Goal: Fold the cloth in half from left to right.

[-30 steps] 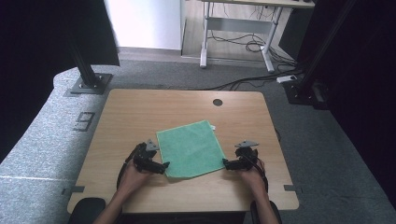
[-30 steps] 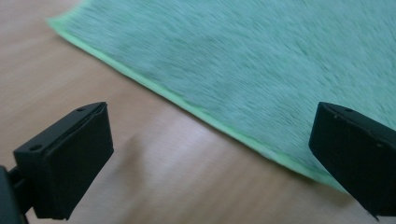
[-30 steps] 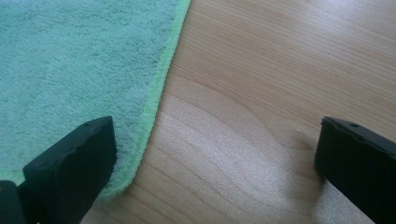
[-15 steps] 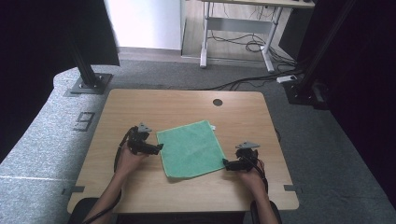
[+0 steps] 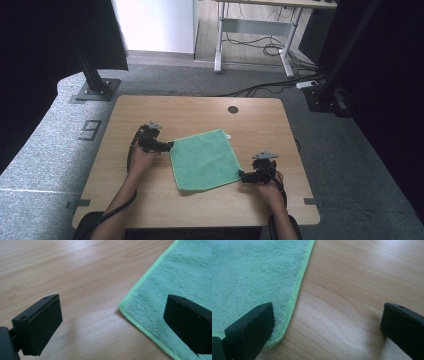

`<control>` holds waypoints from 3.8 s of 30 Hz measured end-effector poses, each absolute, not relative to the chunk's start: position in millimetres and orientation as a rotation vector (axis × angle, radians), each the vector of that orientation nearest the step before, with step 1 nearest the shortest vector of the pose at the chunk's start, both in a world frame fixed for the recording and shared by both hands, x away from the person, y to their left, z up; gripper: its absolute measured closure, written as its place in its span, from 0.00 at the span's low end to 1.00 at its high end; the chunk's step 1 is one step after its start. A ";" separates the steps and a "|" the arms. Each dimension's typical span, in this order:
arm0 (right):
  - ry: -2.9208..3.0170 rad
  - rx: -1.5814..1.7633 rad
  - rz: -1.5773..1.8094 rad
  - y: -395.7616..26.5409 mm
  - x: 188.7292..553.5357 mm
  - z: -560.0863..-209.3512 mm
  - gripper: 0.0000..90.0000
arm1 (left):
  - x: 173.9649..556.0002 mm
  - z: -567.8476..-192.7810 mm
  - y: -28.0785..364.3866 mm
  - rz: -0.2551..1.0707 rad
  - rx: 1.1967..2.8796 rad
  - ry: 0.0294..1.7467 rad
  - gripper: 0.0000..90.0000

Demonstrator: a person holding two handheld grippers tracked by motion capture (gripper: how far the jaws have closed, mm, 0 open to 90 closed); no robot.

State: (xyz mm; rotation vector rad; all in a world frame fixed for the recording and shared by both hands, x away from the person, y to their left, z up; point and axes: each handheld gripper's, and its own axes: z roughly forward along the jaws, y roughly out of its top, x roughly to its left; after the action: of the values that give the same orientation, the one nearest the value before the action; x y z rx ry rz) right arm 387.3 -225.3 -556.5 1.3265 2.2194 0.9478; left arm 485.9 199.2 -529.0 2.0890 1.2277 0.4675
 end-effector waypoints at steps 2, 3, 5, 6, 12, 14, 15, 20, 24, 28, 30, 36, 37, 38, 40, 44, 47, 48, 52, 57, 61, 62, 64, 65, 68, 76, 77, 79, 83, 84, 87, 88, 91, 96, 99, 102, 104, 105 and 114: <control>2.220 1.326 0.948 -225.3 387.3 -556.5 0.00 | 488.2 -530.3 198.9 0.473 2.094 1.234 0.02; 2.219 1.326 0.948 -225.3 387.3 -556.5 0.00 | 490.3 -531.7 198.8 0.482 2.100 1.240 0.02; 2.220 1.326 0.948 -225.3 387.3 -556.5 0.00 | 495.5 -536.5 200.2 0.482 2.103 1.260 0.02; 2.220 1.326 0.948 -225.3 387.3 -556.5 0.00 | 495.5 -536.5 200.2 0.482 2.103 1.260 0.02; 2.219 1.327 0.948 -225.3 387.3 -556.5 0.00 | 501.2 -546.9 202.3 0.471 2.102 1.287 0.02; 2.219 1.327 0.948 -225.3 387.3 -556.5 0.00 | 501.6 -547.5 201.9 0.473 2.108 1.286 0.01; 2.220 1.326 0.949 -225.3 387.3 -556.5 0.00 | 501.7 -547.7 201.6 0.475 2.110 1.286 0.02; 2.224 1.322 0.952 -225.3 387.8 -556.5 0.00 | 501.9 -548.2 202.1 0.470 2.108 1.286 0.01; 2.232 1.320 0.954 -225.8 388.5 -556.1 0.00 | 501.6 -548.2 201.9 0.472 2.106 1.290 0.01; 2.265 1.337 0.949 -227.1 390.4 -552.9 0.00 | 501.3 -548.2 201.8 0.474 2.105 1.293 0.02; 2.276 1.334 0.947 -227.2 389.5 -549.5 0.00 | 501.3 -548.2 201.8 0.474 2.105 1.293 0.01; 2.286 1.316 0.979 -223.1 385.6 -540.7 0.00 | 501.3 -548.3 201.7 0.474 2.104 1.293 0.01; 2.295 1.311 0.988 -221.1 384.8 -539.1 0.00 | 501.3 -548.2 201.8 0.475 2.105 1.293 0.01; 2.305 1.305 0.994 -218.7 384.2 -537.8 0.00 | 501.3 -548.2 201.8 0.474 2.105 1.293 0.01; 2.334 1.283 0.992 -212.1 382.5 -535.9 0.00 | 501.3 -548.2 201.8 0.474 2.105 1.293 0.01; 2.374 1.214 0.994 -196.8 378.3 -532.0 0.00 | 501.3 -548.2 201.8 0.474 2.105 1.293 0.01; 2.408 1.150 0.987 -183.5 375.1 -529.1 0.00 | 501.3 -548.2 201.8 0.474 2.105 1.293 0.01; 2.427 1.125 1.000 -174.6 373.2 -527.2 0.00 | 501.3 -548.2 201.8 0.474 2.105 1.293 0.01; 2.470 1.085 1.033 -158.5 370.8 -526.9 0.00 | 501.3 -548.2 201.9 0.474 2.106 1.293 0.01; 2.528 1.031 1.024 -140.8 367.3 -529.2 0.00 | 501.3 -548.2 201.9 0.475 2.107 1.292 0.02; 2.571 0.972 1.051 -122.0 363.2 -529.2 0.00 | 501.2 -548.2 202.0 0.475 2.108 1.291 0.02; 2.581 0.957 1.057 -117.0 361.9 -528.8 0.00 | 501.2 -548.2 202.0 0.475 2.107 1.290 0.02; 2.603 0.922 1.062 -107.1 359.5 -528.2 0.00 | 501.0 -548.1 202.0 0.476 2.107 1.290 0.02; 2.612 0.907 1.057 -102.1 358.4 -528.3 0.00 | 501.0 -548.2 202.0 0.476 2.106 1.289 0.02; 2.655 0.875 1.054 -87.0 354.4 -529.2 0.02 | 501.0 -548.3 201.8 0.477 2.103 1.289 0.02; 2.723 0.755 1.059 -48.6 341.7 -531.4 0.15 | 500.2 -548.2 201.7 0.478 2.102 1.280 0.04; 2.723 0.755 1.059 -48.6 341.7 -531.4 0.15 | 500.1 -548.0 201.8 0.477 2.105 1.280 0.04; 2.734 0.739 1.059 -41.6 339.4 -531.6 0.18 | 500.1 -548.0 201.8 0.477 2.103 1.280 0.04; 2.754 0.695 1.064 -29.2 334.8 -530.9 0.25 | 500.0 -548.0 201.8 0.476 2.104 1.279 0.04; 2.757 0.688 1.065 -27.3 334.0 -530.5 0.28 | 499.9 -547.9 201.8 0.475 2.105 1.278 0.05; 2.761 0.664 1.073 -20.7 330.8 -528.5 0.39 | 499.9 -548.0 201.8 0.476 2.104 1.278 0.05; 2.764 0.649 1.074 -19.0 330.2 -528.2 0.42 | 499.9 -547.9 201.8 0.476 2.105 1.278 0.05; 2.756 0.618 1.051 -14.4 327.3 -527.3 0.51 | 499.9 -547.9 201.8 0.475 2.104 1.279 0.05; 2.735 0.575 1.004 -9.9 323.6 -527.8 0.73 | 499.8 -547.9 201.7 0.475 2.104 1.276 0.05; 2.728 0.575 0.988 -9.2 322.8 -528.0 0.81 | 499.7 -547.8 201.8 0.474 2.105 1.273 0.05; 2.733 0.572 0.975 -8.7 322.7 -527.9 0.94 | 498.7 -547.5 202.0 0.474 2.104 1.257 0.10; 2.736 0.576 0.971 -8.5 322.9 -528.3 0.95 | 496.1 -546.8 202.2 0.478 2.097 1.226 0.22; 2.738 0.580 0.970 -8.3 323.2 -529.0 0.95 | 494.7 -546.7 201.7 0.478 2.097 1.215 0.22; 2.745 0.586 0.973 -4.1 325.5 -533.0 0.96 | 483.9 -545.4 200.4 0.440 2.101 1.109 0.67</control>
State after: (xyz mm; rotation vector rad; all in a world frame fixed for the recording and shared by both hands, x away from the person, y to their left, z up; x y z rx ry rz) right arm 325.5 -4.1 -533.0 0.5856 2.7451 0.9734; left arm 483.9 200.4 -545.4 2.1012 1.1087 0.4396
